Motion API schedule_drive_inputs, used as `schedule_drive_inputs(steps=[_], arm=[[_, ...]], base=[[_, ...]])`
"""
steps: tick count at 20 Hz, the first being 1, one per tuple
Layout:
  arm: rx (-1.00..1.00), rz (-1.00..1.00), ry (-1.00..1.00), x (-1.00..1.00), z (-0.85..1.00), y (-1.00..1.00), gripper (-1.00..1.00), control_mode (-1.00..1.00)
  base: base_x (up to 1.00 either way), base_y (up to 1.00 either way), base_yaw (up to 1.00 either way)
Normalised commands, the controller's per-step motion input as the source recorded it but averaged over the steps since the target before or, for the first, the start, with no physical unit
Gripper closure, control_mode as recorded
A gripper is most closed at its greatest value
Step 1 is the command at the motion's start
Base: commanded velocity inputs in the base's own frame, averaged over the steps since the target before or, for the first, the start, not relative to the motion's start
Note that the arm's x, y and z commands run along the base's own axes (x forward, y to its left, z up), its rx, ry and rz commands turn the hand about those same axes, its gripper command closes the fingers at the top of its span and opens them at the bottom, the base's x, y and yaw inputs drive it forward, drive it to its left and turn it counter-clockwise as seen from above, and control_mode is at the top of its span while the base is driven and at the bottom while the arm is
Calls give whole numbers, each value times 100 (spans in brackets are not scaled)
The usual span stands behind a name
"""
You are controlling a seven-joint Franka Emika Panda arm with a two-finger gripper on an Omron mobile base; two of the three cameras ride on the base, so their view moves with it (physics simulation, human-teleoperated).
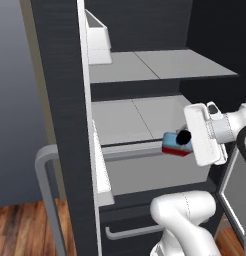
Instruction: Place the liquor and beer on the top shelf of the fridge to keep them out of children's reach, and place the orange on lower shelves for easy access.
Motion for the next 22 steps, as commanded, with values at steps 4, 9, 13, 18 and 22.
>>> schedule_drive_inputs(steps=[4,9,13,18,22], arm=[[-3,-7,-13,9,46,25,100,-100],[0,-9,-12,14,56,6,100,-100],[0,-10,-12,18,50,0,100,-100],[10,-12,-7,16,24,0,100,-100],[26,-12,-1,4,35,0,100,-100]], base=[[0,0,0],[0,0,0],[0,0,0],[0,0,0],[0,0,0]])
